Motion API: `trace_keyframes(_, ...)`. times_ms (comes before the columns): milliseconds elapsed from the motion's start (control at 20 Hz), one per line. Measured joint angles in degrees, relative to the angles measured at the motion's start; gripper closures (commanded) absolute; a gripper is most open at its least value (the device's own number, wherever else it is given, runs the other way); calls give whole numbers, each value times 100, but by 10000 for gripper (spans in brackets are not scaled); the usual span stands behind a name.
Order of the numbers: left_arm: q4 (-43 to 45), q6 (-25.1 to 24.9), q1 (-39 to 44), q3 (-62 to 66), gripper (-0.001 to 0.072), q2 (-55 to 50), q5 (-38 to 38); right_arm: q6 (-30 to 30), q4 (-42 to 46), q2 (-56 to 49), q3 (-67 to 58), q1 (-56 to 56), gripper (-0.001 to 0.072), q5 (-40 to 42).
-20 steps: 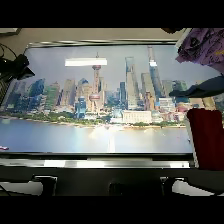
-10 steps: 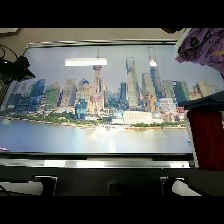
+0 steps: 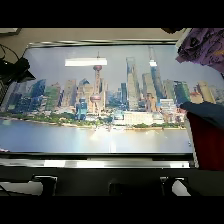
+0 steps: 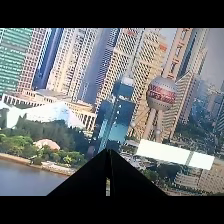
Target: Fold the clothes and pants, and hang the long-sleeved shirts on hangers.
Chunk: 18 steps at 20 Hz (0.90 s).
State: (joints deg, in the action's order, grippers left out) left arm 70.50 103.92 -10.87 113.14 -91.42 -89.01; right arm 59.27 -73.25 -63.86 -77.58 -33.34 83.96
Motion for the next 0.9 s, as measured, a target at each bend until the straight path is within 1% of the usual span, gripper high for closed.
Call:
trace_keyframes(200,0,-28,0,0,689,0,-11,-372,457,667,1331,0,682,-299)
trace_keyframes(400,0,-44,0,0,689,0,-17,-645,706,1049,2350,0,681,-450)
trace_keyframes(600,0,-44,0,0,689,0,-17,-846,859,1165,2922,0,682,-455)
trace_keyframes(900,0,-46,0,0,688,0,-17,-1095,986,1202,3307,0,682,-219)
